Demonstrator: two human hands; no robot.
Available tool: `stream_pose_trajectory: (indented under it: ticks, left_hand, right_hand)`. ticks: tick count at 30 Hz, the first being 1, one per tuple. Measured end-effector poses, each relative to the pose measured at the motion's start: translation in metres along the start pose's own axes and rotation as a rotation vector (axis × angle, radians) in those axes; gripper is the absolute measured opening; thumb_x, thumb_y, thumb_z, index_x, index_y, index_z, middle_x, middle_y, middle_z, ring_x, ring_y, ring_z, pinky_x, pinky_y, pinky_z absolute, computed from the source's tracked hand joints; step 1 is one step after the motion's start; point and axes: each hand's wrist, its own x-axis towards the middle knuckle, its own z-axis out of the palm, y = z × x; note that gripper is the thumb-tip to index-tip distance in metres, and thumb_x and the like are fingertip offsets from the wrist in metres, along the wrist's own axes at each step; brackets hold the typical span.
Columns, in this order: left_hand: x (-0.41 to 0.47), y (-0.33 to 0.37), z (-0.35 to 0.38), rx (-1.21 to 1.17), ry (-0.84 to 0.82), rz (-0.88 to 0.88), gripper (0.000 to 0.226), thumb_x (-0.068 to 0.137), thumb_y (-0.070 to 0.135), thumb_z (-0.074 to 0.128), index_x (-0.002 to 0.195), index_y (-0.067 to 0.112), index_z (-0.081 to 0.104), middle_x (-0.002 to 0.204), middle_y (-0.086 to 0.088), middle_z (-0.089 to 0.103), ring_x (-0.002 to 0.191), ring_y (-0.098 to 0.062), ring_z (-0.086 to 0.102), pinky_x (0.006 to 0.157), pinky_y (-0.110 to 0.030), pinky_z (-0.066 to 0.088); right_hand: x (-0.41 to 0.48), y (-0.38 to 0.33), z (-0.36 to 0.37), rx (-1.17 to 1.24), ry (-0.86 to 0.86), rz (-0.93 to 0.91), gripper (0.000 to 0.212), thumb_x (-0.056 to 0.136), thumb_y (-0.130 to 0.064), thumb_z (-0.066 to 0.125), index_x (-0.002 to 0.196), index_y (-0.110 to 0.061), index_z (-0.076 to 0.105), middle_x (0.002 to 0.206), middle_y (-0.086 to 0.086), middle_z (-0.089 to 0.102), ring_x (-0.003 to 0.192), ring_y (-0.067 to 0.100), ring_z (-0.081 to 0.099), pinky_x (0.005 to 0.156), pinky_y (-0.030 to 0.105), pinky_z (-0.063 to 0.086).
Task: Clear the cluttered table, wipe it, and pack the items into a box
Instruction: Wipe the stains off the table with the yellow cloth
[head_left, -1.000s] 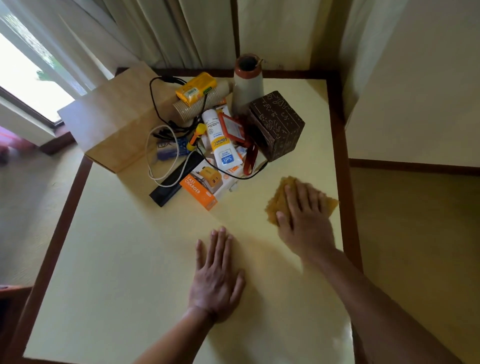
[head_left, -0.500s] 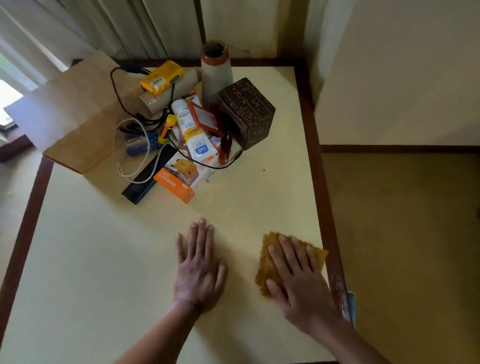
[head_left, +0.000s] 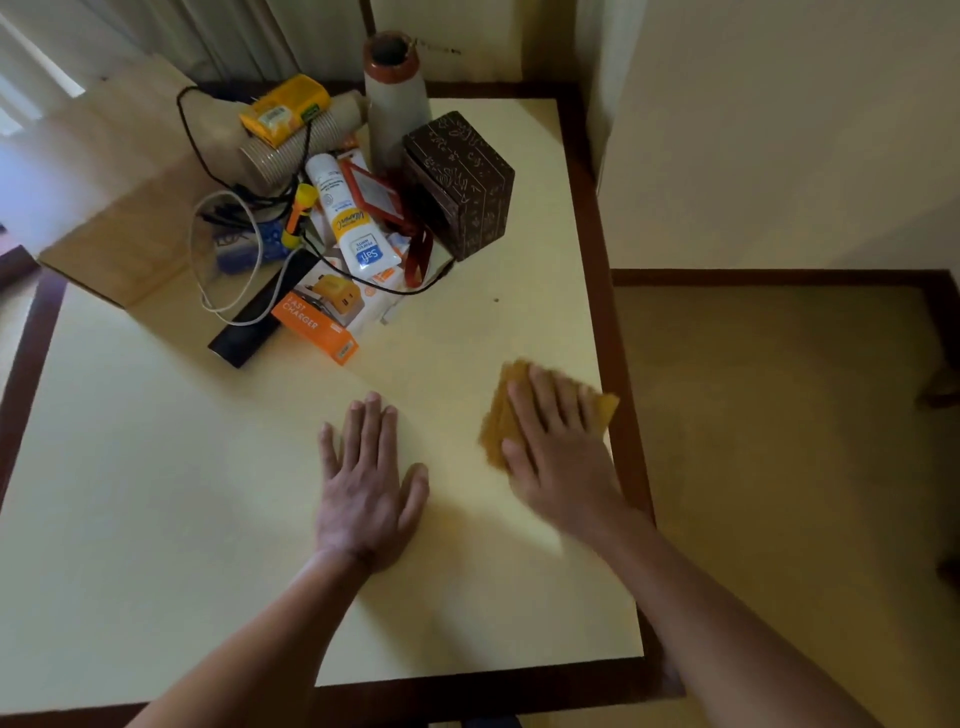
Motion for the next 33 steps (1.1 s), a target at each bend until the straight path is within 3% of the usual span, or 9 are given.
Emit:
stream_pose_trajectory:
  ticks: [4, 6, 11, 15, 20, 23, 25, 30, 33]
  left_hand:
    - [0.001, 0.001, 0.0, 0.001, 0.004, -0.008, 0.082, 0.101, 0.056, 0.026, 0.165, 0.008, 0.006, 0.173, -0.01, -0.012, 0.159, -0.025, -0.016, 0.128, -0.056, -0.004]
    - [0.0, 0.001, 0.002, 0.001, 0.017, -0.006, 0.082, 0.101, 0.055, 0.027, 0.164, 0.007, 0.009, 0.173, -0.011, -0.009, 0.159, -0.026, -0.013, 0.128, -0.056, -0.004]
    - [-0.003, 0.001, 0.002, 0.01, 0.031, -0.007, 0.081, 0.102, 0.056, 0.025, 0.164, 0.007, 0.011, 0.173, -0.011, -0.007, 0.16, -0.026, -0.012, 0.128, -0.057, -0.002]
    - [-0.004, 0.002, 0.002, 0.009, 0.034, -0.007, 0.08, 0.103, 0.056, 0.022, 0.165, 0.008, 0.007, 0.173, -0.01, -0.01, 0.159, -0.025, -0.015, 0.128, -0.056, -0.003]
    - [-0.005, 0.002, 0.002, 0.01, 0.037, -0.005, 0.08, 0.103, 0.056, 0.023, 0.165, 0.008, 0.006, 0.173, -0.01, -0.01, 0.159, -0.026, -0.014, 0.128, -0.057, -0.003]
    - [-0.006, 0.004, 0.001, 0.016, 0.028, -0.009, 0.08, 0.103, 0.056, 0.022, 0.165, 0.009, 0.004, 0.173, -0.01, -0.012, 0.159, -0.025, -0.015, 0.128, -0.056, -0.004]
    - [-0.008, 0.004, 0.001, 0.023, 0.024, -0.011, 0.08, 0.103, 0.057, 0.02, 0.165, 0.01, 0.002, 0.172, -0.01, -0.014, 0.159, -0.025, -0.017, 0.128, -0.056, -0.004]
    - [-0.009, 0.004, 0.002, 0.016, 0.024, -0.011, 0.079, 0.103, 0.057, 0.019, 0.165, 0.01, 0.001, 0.172, -0.009, -0.015, 0.159, -0.025, -0.017, 0.128, -0.057, -0.002]
    - [-0.009, 0.004, 0.001, 0.019, 0.018, -0.01, 0.079, 0.104, 0.057, 0.018, 0.165, 0.011, -0.001, 0.172, -0.009, -0.016, 0.158, -0.024, -0.019, 0.128, -0.056, -0.002]
  right_hand:
    - [-0.128, -0.013, 0.022, 0.025, -0.069, -0.086, 0.073, 0.103, -0.049, 0.042, 0.164, -0.025, 0.01, 0.172, 0.003, -0.002, 0.158, 0.028, -0.004, 0.125, 0.057, 0.013]
    - [-0.151, 0.004, 0.021, -0.006, -0.086, -0.094, 0.072, 0.103, -0.051, 0.041, 0.163, -0.027, 0.011, 0.172, 0.001, 0.0, 0.159, 0.027, -0.001, 0.123, 0.056, 0.015]
    - [-0.08, 0.043, 0.015, -0.043, -0.043, 0.147, 0.07, 0.103, -0.059, 0.01, 0.163, -0.028, -0.006, 0.171, 0.003, -0.017, 0.157, 0.029, -0.015, 0.127, 0.054, 0.0]
    - [-0.037, 0.038, 0.009, 0.019, 0.002, 0.319, 0.069, 0.103, -0.057, 0.007, 0.163, -0.025, -0.007, 0.171, 0.008, -0.013, 0.157, 0.032, -0.014, 0.126, 0.056, 0.001]
    - [-0.149, -0.012, 0.034, 0.04, -0.016, 0.105, 0.069, 0.106, -0.05, 0.028, 0.164, -0.023, 0.001, 0.172, 0.006, -0.009, 0.158, 0.029, -0.011, 0.126, 0.055, 0.004]
    - [-0.191, -0.001, 0.039, -0.008, -0.064, -0.049, 0.071, 0.104, -0.052, 0.036, 0.164, -0.027, 0.006, 0.172, 0.002, -0.004, 0.158, 0.027, -0.004, 0.123, 0.052, 0.009]
    - [-0.183, 0.015, 0.035, -0.027, -0.066, -0.026, 0.07, 0.105, -0.054, 0.032, 0.164, -0.027, 0.006, 0.172, 0.002, -0.004, 0.158, 0.027, -0.005, 0.124, 0.053, 0.01]
    - [-0.086, 0.02, 0.028, 0.004, 0.048, 0.373, 0.069, 0.104, -0.056, 0.011, 0.163, -0.023, -0.004, 0.171, 0.01, -0.009, 0.157, 0.032, -0.011, 0.126, 0.056, 0.004]
    - [-0.038, -0.016, 0.021, 0.027, 0.062, 0.323, 0.071, 0.104, -0.054, 0.016, 0.163, -0.019, -0.003, 0.171, 0.014, -0.008, 0.157, 0.036, -0.01, 0.126, 0.057, 0.001]
